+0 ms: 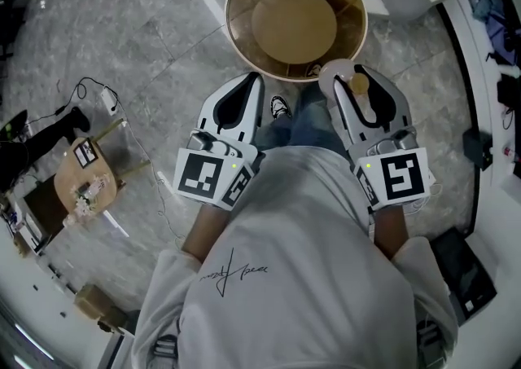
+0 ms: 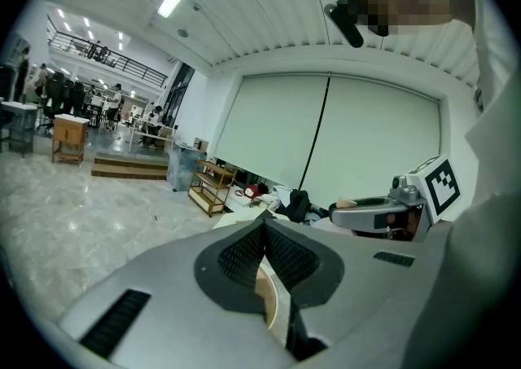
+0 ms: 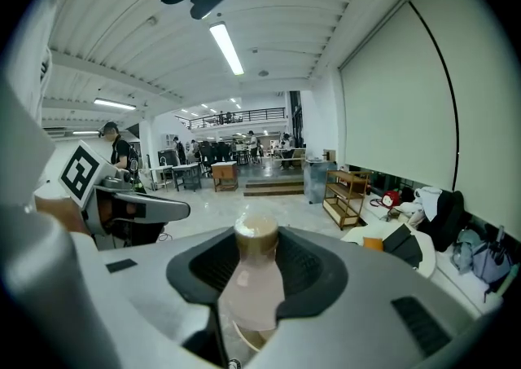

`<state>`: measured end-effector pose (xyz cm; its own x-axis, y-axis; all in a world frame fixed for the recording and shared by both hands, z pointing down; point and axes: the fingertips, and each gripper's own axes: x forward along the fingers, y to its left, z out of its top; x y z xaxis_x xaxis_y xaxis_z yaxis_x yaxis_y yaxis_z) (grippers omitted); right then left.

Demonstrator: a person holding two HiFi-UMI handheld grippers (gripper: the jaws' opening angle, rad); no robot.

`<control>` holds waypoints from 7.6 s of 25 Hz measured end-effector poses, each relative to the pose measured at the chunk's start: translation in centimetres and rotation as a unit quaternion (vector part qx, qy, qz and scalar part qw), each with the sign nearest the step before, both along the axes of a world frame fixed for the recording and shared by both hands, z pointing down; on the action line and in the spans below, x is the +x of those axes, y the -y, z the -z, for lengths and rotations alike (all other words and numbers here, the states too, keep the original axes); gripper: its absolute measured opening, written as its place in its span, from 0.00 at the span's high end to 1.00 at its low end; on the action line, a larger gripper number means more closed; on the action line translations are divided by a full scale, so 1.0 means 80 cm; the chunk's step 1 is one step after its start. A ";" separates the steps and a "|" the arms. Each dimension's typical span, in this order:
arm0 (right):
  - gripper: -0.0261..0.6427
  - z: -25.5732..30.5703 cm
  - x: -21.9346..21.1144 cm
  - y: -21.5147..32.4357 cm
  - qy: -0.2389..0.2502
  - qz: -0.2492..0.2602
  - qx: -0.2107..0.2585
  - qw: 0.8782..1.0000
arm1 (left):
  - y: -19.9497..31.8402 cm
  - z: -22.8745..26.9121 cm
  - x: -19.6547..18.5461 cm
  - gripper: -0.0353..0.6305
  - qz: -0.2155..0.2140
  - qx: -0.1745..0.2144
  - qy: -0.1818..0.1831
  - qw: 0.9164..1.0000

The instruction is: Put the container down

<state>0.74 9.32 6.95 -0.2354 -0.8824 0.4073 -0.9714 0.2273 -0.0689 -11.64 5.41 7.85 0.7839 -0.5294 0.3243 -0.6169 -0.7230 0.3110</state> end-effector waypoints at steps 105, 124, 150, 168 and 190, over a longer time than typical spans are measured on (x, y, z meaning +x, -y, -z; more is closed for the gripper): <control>0.74 -0.353 0.060 0.237 0.042 0.169 -0.117 0.978 | 0.144 -0.283 0.095 0.92 0.083 -0.148 0.072 0.983; 0.74 -0.446 0.068 0.265 0.037 0.164 -0.129 0.977 | 0.148 -0.346 0.097 0.92 0.095 -0.178 0.085 0.976; 0.74 -0.565 0.051 0.290 0.006 0.185 -0.144 0.972 | 0.125 -0.421 0.077 0.92 0.117 -0.237 0.092 0.960; 0.74 -0.613 0.062 0.311 -0.025 0.172 -0.152 0.973 | 0.131 -0.433 0.076 0.92 0.118 -0.242 0.095 0.958; 0.74 -0.644 0.056 0.306 -0.051 0.179 -0.165 0.969 | 0.128 -0.460 0.064 0.92 0.126 -0.237 0.121 0.956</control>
<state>5.25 -15.19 58.49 -0.4454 -0.5700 0.6905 -0.8404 0.5320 -0.1030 -6.55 -4.83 44.68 0.5227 -0.4404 0.7299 -0.8482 -0.3545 0.3936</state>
